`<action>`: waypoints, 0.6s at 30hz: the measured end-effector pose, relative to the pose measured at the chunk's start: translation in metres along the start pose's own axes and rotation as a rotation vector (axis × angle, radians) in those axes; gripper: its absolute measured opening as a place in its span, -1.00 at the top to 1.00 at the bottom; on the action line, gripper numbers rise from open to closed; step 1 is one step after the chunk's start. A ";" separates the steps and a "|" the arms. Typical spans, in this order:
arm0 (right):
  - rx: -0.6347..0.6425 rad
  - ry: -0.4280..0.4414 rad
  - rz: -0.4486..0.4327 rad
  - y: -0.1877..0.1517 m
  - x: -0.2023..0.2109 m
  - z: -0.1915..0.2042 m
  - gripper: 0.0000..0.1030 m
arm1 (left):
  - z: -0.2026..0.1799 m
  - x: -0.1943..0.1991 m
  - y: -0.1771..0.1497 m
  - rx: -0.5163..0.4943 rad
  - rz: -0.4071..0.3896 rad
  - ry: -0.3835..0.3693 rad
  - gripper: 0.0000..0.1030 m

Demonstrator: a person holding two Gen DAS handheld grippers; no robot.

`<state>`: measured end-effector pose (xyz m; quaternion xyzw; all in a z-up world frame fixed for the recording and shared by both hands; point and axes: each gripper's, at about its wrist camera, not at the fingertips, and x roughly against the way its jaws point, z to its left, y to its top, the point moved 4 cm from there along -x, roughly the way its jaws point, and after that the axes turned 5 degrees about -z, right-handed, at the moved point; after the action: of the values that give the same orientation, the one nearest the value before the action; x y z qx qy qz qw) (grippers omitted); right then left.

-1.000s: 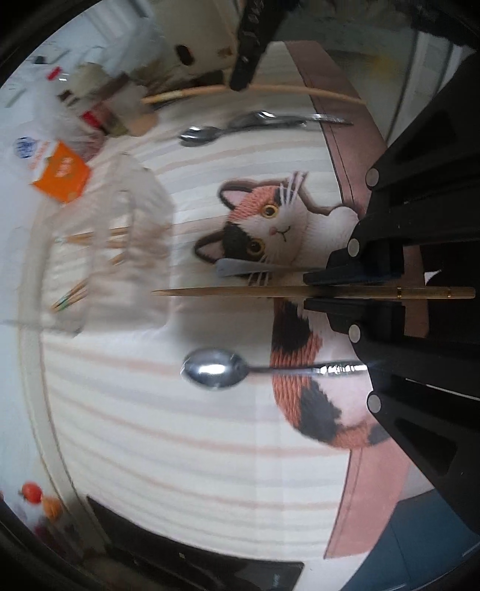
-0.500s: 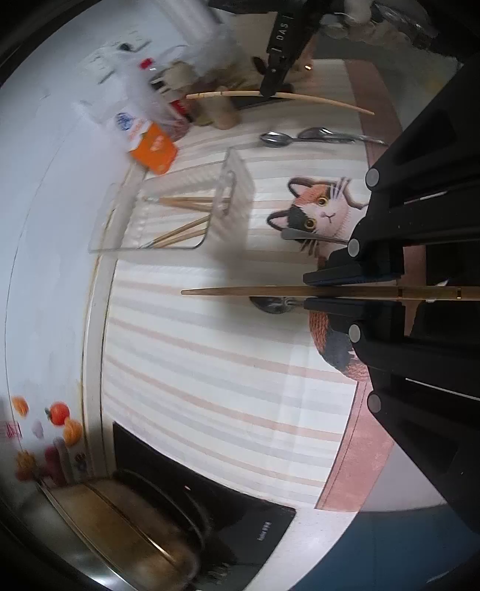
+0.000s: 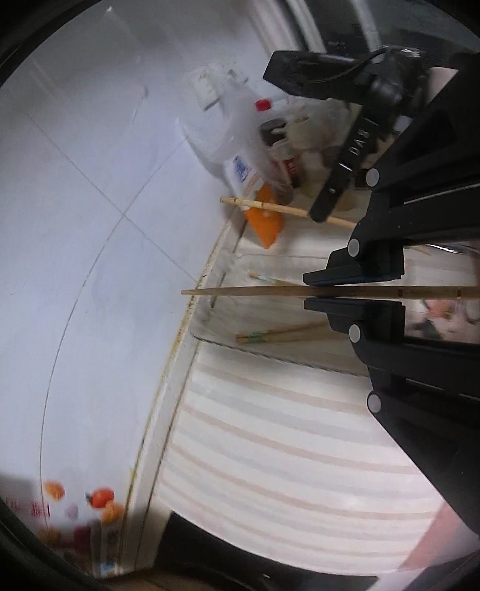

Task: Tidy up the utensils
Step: 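Carry both chopsticks over the clear basket and open both tools to release them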

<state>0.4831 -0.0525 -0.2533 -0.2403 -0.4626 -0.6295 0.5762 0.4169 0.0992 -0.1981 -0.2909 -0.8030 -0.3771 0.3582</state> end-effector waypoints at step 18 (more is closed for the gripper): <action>0.045 -0.141 0.012 -0.002 -0.002 -0.029 0.25 | 0.018 -0.025 -0.014 -0.165 -0.014 0.287 -0.31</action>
<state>0.4882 -0.0764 -0.2684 -0.2737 -0.5149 -0.5969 0.5511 0.4142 0.1013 -0.2316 -0.2569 -0.7120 -0.4819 0.4413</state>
